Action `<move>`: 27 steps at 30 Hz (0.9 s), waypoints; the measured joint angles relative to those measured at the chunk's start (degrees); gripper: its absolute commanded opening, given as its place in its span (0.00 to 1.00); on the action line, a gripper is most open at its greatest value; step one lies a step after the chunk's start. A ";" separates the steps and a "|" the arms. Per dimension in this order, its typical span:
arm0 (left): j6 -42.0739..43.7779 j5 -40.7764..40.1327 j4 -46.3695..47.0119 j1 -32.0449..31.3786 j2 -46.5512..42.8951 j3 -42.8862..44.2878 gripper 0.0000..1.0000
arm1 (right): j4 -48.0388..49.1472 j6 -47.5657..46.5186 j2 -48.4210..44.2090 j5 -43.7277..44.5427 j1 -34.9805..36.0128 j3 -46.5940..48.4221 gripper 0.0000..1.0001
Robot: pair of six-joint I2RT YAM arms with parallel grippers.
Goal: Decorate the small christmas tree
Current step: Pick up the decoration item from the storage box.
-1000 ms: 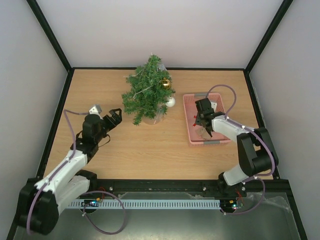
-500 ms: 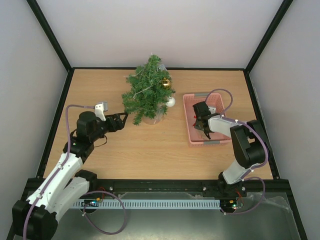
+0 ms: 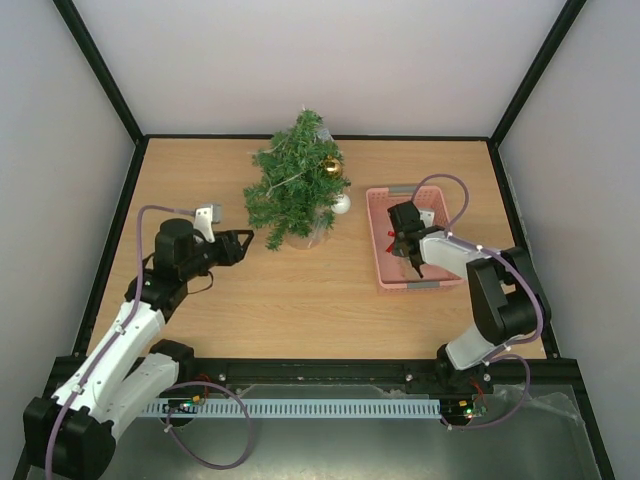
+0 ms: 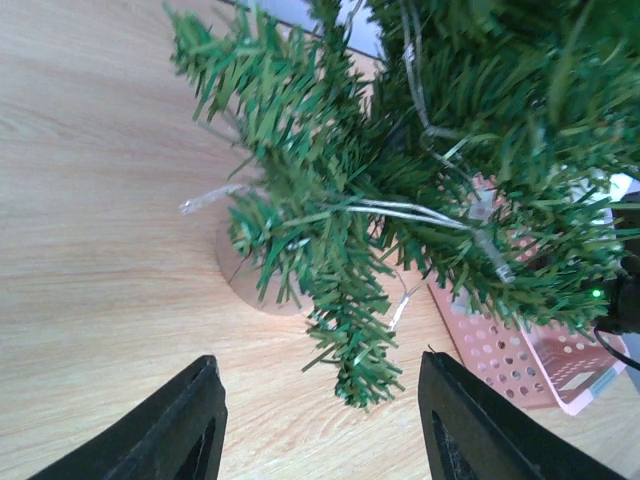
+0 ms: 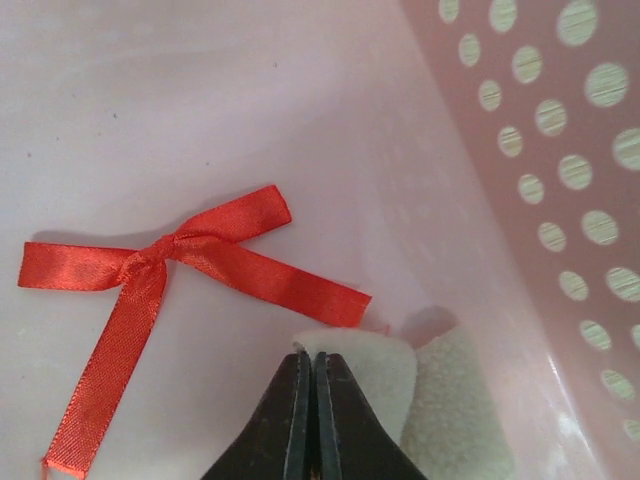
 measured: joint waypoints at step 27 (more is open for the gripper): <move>5.84 17.03 1.92 -4.07 1.46 11.65 0.36 | -5.95 -7.58 -33.88 -22.18 11.91 8.15 0.02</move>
